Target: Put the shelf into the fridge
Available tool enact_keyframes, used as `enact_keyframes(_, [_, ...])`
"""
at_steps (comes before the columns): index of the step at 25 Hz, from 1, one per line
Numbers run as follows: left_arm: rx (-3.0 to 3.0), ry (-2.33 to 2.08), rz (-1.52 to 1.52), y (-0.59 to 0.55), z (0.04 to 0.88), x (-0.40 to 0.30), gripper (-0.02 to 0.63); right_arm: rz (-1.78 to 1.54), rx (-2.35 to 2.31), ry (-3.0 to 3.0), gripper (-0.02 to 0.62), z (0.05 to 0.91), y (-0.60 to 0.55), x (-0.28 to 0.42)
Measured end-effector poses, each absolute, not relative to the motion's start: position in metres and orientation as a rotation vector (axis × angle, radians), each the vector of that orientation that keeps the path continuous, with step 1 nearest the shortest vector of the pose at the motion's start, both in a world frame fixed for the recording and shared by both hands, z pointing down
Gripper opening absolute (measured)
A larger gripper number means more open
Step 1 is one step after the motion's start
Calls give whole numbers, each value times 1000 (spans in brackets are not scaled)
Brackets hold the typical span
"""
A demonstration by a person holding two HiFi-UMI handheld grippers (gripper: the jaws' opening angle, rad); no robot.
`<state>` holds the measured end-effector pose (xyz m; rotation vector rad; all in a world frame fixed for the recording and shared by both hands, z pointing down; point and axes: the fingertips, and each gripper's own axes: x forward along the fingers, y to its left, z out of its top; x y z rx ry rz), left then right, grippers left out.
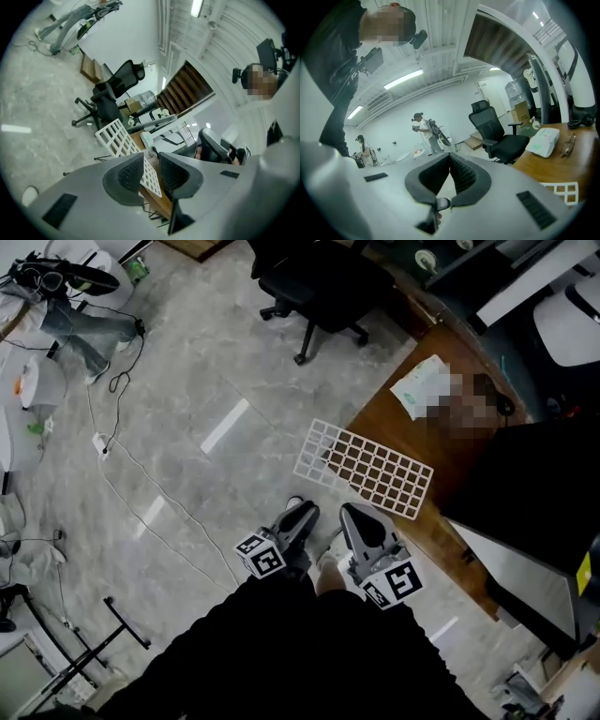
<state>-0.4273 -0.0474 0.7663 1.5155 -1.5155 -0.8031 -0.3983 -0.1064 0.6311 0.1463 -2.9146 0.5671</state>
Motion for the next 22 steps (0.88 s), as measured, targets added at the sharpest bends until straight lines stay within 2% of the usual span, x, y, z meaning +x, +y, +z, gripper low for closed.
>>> enact_keyframes(4, [1363, -1463, -965, -55, 806, -437, 162, 603, 173, -2893, 6, 655, -114, -399])
enact_keyframes(9, [1245, -1443, -1089, -60, 839, -449, 213, 677, 239, -2849, 6, 683, -119, -383])
enact_keyframes(22, [1113, -1424, -1325, -121, 858, -499, 215, 724, 361, -2789, 6, 713, -133, -370])
